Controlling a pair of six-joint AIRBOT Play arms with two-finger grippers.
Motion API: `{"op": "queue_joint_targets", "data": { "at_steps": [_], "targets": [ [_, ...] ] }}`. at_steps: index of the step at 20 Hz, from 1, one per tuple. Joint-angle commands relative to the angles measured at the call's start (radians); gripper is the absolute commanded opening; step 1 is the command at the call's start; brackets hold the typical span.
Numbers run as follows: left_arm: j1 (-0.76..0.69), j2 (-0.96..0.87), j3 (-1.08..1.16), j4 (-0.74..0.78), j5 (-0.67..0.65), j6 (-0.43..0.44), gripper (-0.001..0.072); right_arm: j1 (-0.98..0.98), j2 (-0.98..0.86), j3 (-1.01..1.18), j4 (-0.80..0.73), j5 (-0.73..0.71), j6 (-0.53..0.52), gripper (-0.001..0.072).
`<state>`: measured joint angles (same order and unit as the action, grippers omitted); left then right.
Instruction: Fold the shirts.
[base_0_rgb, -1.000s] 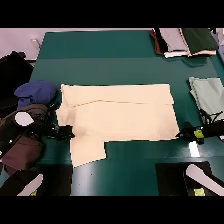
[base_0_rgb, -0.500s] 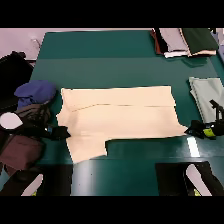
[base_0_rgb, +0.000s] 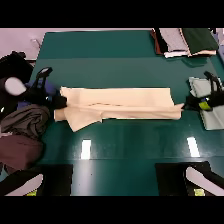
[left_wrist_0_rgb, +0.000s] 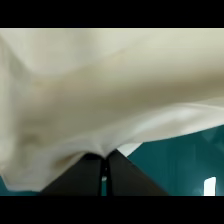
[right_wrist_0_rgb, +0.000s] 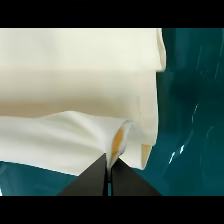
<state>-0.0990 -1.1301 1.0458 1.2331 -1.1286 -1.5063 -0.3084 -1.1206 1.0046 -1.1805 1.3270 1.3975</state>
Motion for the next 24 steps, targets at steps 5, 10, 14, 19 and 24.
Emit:
{"op": "queue_joint_targets", "data": {
  "at_steps": [5,10,14,19,24],
  "targets": [
    [0.001,-0.391,0.364,0.021,0.100,0.022,0.0028,0.125,-0.372,0.378,0.005,-0.017,0.042,0.0019],
    [0.001,-0.406,0.431,0.022,0.072,0.022,0.0541,0.087,-0.451,0.471,0.032,0.011,0.005,0.0451],
    [0.001,-0.408,0.447,0.009,0.006,0.022,0.0539,-0.044,-0.451,0.345,0.144,0.068,-0.092,0.0452],
    [0.001,-0.412,0.444,-0.108,0.014,0.022,0.0027,-0.196,-0.480,0.140,0.306,0.030,-0.163,0.0463],
    [-0.066,-0.417,0.432,-0.164,0.076,0.021,0.0026,-0.142,-0.560,0.076,0.507,-0.026,-0.251,0.0463]
  ]
}}
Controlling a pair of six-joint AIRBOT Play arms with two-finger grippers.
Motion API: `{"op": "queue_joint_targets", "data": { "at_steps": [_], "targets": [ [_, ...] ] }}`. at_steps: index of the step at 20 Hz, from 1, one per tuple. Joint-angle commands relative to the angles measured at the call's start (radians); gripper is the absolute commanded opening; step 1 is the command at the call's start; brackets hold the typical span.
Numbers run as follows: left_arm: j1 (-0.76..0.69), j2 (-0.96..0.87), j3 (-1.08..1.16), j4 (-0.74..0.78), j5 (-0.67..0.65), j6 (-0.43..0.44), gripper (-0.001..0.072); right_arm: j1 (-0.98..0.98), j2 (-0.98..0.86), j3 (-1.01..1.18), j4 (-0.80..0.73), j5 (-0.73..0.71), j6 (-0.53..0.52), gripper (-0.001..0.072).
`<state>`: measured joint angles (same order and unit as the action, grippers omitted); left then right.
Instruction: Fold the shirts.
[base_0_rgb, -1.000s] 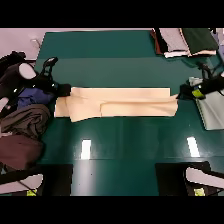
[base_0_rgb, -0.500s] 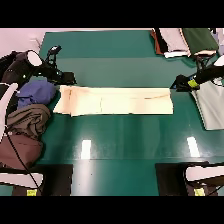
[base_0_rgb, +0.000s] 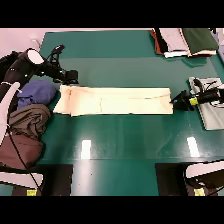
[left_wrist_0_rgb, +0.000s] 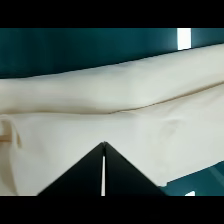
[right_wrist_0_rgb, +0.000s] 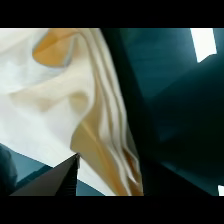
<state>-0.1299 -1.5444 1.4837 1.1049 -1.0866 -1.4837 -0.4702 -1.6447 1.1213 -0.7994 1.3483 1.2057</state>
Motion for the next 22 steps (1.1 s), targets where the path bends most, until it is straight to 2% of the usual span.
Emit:
{"op": "queue_joint_targets", "data": {
  "at_steps": [1,3,5,6,7,10,15,22],
  "targets": [
    [-0.059,-0.010,-0.005,-0.037,0.048,-0.005,0.0027,0.040,-0.041,-0.040,0.145,-0.070,-0.064,0.0463],
    [-0.114,-0.033,-0.005,-0.041,0.078,-0.010,0.0026,0.082,-0.040,-0.036,0.148,-0.129,-0.066,0.0432],
    [-0.178,-0.066,-0.005,-0.044,0.133,-0.012,0.0026,0.107,-0.036,-0.011,0.146,-0.131,-0.087,0.0140],
    [-0.210,-0.089,-0.002,-0.044,0.164,-0.012,0.0025,0.117,-0.024,0.007,0.145,-0.121,-0.093,0.0038],
    [-0.238,-0.113,0.010,-0.044,0.177,-0.022,0.0026,0.124,-0.006,0.033,0.145,-0.105,-0.093,0.0018],
    [-0.308,-0.220,0.095,-0.044,0.179,-0.036,0.0025,0.155,0.078,0.150,0.145,-0.029,-0.084,0.0017],
    [-0.380,-0.364,0.220,-0.074,0.178,-0.063,0.0025,0.272,0.214,0.359,0.145,-0.005,0.006,0.0018],
    [-0.395,-0.429,0.264,-0.121,0.198,-0.065,0.0025,0.503,0.215,0.579,0.145,0.002,0.079,0.0017]
  ]
}}
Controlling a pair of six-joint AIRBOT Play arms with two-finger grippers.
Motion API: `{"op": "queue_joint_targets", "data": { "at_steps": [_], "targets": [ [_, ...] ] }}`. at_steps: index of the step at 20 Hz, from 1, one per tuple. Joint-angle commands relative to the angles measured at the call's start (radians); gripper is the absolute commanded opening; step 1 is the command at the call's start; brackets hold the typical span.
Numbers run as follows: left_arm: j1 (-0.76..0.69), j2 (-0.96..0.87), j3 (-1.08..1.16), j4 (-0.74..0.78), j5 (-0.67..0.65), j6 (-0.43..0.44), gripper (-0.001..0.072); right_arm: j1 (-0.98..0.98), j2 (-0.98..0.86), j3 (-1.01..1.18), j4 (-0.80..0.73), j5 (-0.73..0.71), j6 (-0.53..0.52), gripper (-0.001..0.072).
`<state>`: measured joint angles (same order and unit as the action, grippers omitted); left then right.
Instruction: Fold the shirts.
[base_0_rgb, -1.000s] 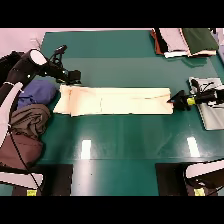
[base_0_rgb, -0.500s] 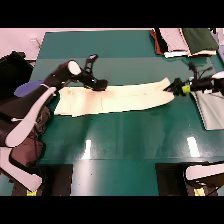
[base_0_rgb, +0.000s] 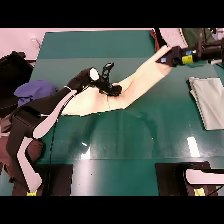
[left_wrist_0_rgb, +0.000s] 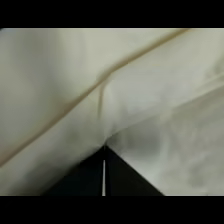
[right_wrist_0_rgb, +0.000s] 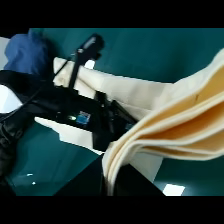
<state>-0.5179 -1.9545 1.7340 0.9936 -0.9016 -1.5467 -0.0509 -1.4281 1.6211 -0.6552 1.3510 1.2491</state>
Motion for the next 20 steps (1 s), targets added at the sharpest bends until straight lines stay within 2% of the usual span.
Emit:
{"op": "queue_joint_targets", "data": {
  "at_steps": [1,3,6,9,12,13,14,15,17,20],
  "targets": [
    [-0.007,-0.019,0.013,-0.008,0.020,-0.002,0.0025,0.114,-0.014,0.102,0.001,-0.004,0.043,0.0017],
    [-0.003,-0.019,0.025,-0.001,0.009,-0.009,0.0025,0.173,-0.044,0.142,0.002,-0.019,0.053,0.0017],
    [0.070,0.014,0.115,0.074,-0.109,-0.010,0.0025,0.272,-0.103,0.196,0.002,-0.059,0.064,0.0017],
    [0.217,0.138,0.195,0.231,-0.217,-0.020,0.0025,0.400,-0.164,0.224,0.013,-0.159,0.064,0.0018],
    [0.397,0.297,0.257,0.288,-0.262,-0.019,0.0026,0.563,-0.272,0.288,0.032,-0.311,0.057,0.0019],
    [0.447,0.348,0.261,0.288,-0.258,-0.019,0.0026,0.618,-0.318,0.325,0.032,-0.357,0.035,0.0056],
    [0.486,0.389,0.261,0.288,-0.258,-0.017,0.0026,0.671,-0.370,0.371,0.032,-0.395,0.009,0.0249],
    [0.519,0.422,0.261,0.288,-0.260,-0.017,0.0026,0.710,-0.417,0.422,0.027,-0.414,0.006,0.0352],
    [0.554,0.454,0.259,0.288,-0.278,-0.016,0.0026,0.727,-0.452,0.449,0.024,-0.417,0.006,0.0351],
    [0.545,0.456,0.253,0.287,-0.312,-0.016,0.0026,0.639,-0.372,0.301,-0.056,-0.362,0.008,0.0339]
  ]
}}
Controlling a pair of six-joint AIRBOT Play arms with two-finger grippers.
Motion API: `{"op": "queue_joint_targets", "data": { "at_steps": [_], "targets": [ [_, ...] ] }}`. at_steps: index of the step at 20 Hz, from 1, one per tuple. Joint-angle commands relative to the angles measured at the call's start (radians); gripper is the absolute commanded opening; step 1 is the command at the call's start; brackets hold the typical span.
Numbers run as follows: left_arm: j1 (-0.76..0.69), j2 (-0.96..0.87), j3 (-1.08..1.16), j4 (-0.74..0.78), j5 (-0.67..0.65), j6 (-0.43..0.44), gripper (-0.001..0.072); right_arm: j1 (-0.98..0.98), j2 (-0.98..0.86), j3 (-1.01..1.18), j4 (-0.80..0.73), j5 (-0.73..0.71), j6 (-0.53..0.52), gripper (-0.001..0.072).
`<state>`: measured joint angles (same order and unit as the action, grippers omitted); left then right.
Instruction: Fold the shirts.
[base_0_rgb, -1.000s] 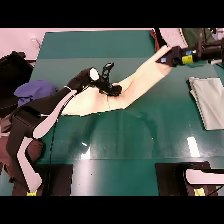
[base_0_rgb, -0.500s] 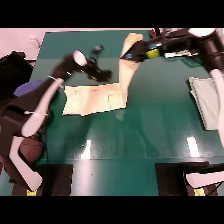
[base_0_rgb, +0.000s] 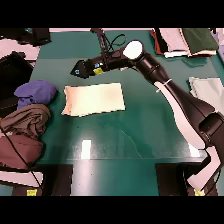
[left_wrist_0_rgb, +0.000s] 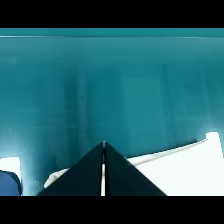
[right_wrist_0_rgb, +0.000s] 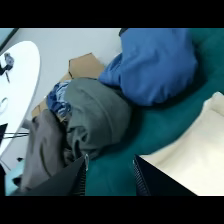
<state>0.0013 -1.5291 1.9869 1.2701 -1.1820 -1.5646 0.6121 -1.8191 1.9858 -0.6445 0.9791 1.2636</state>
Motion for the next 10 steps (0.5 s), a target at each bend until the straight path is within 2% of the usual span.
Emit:
{"op": "queue_joint_targets", "data": {
  "at_steps": [1,5,6,7,10],
  "targets": [
    [0.010,0.025,-0.002,0.010,-0.029,0.002,0.0026,-0.071,0.060,-0.134,-0.120,0.035,-0.001,0.0337],
    [-0.082,0.005,-0.002,0.010,0.006,0.022,0.0026,-0.288,0.202,-0.471,-0.301,0.051,0.098,0.0347],
    [-0.103,0.000,-0.002,0.010,0.015,0.029,0.0026,-0.347,0.211,-0.549,-0.281,0.053,0.100,0.0506],
    [-0.126,-0.007,-0.002,0.010,0.023,0.029,0.0026,-0.393,0.205,-0.608,-0.251,0.063,0.110,0.0625],
    [-0.173,-0.021,-0.002,0.008,0.024,0.031,0.0026,-0.483,0.144,-0.713,-0.093,0.074,0.105,0.0607]
  ]
}}
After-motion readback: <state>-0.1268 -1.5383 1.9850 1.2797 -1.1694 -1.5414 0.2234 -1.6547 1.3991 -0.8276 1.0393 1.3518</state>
